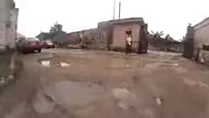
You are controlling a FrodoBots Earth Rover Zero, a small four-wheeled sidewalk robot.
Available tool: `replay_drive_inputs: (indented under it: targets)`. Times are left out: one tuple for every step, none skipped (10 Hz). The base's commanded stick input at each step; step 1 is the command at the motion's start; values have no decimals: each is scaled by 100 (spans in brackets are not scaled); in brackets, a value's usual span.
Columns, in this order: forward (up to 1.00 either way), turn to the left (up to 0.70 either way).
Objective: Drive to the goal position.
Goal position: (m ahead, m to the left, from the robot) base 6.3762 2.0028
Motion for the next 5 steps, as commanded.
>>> replay_drive_inputs:
  targets:
    - [0,45]
    - [0,45]
    - [0,36]
    - [0,10]
    - [-100,0]
